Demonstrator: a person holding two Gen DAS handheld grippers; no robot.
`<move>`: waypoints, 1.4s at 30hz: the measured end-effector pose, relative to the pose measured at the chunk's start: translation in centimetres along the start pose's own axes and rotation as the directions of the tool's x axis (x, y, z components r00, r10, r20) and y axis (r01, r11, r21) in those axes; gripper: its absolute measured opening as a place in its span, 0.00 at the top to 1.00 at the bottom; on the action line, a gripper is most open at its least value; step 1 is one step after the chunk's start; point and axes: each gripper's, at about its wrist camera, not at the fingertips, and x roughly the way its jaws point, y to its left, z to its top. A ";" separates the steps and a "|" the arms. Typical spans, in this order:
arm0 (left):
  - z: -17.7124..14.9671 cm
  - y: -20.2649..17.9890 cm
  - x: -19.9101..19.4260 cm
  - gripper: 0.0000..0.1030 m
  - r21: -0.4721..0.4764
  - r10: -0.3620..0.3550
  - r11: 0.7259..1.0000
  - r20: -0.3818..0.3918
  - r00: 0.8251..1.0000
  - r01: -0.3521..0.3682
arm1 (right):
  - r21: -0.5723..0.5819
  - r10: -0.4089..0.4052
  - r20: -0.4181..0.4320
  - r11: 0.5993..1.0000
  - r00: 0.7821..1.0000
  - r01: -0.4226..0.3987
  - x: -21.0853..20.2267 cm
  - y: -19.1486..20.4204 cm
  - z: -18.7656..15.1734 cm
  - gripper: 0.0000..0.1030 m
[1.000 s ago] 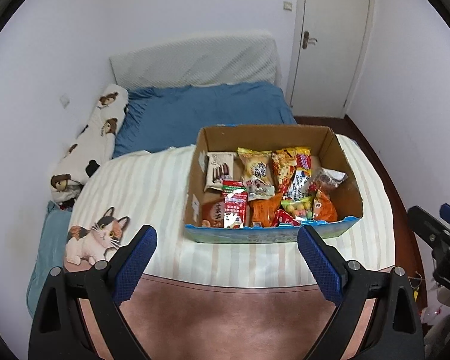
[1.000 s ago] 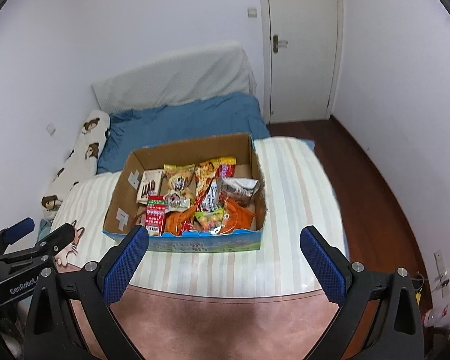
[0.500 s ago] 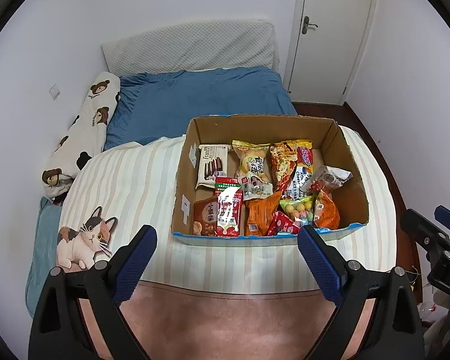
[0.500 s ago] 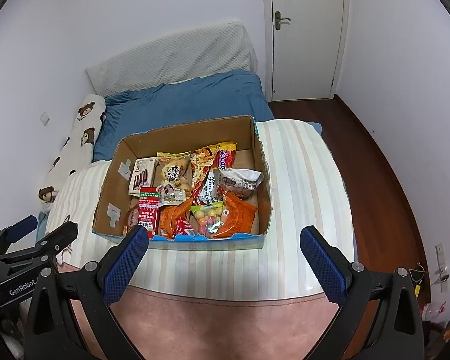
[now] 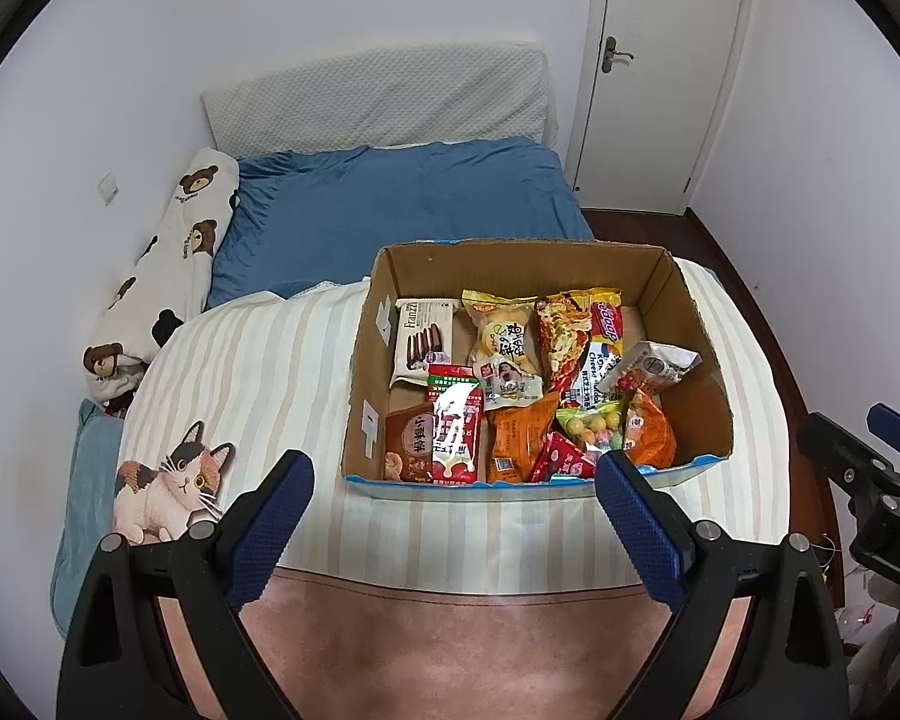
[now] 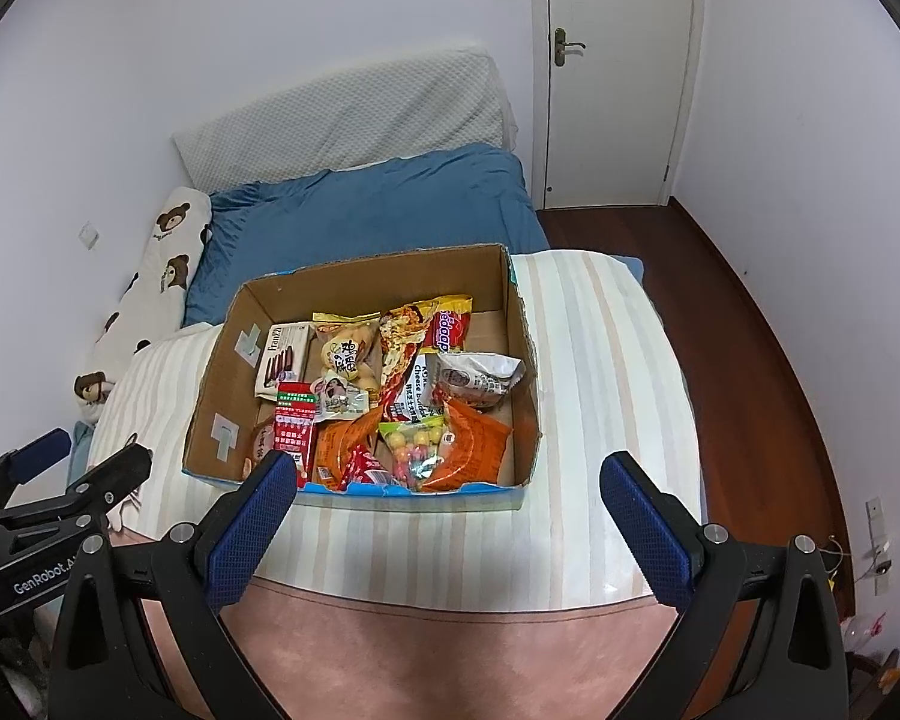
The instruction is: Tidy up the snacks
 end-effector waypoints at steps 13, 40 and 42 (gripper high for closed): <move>0.2 -0.1 -0.3 0.07 -0.001 -0.007 1.000 0.006 1.000 0.007 | -0.003 -0.008 0.003 1.000 1.000 0.008 -0.4 0.0 0.0 0.00; 0.0 -0.4 -1.5 0.07 0.004 -0.017 1.000 0.016 1.000 0.017 | 0.008 -0.005 0.010 1.000 1.000 0.005 -1.4 -0.5 -0.4 0.00; 0.0 -0.4 -1.5 0.07 0.005 -0.017 1.000 0.017 1.000 0.017 | 0.009 -0.003 0.013 1.000 1.000 0.003 -1.5 -0.5 -0.4 0.00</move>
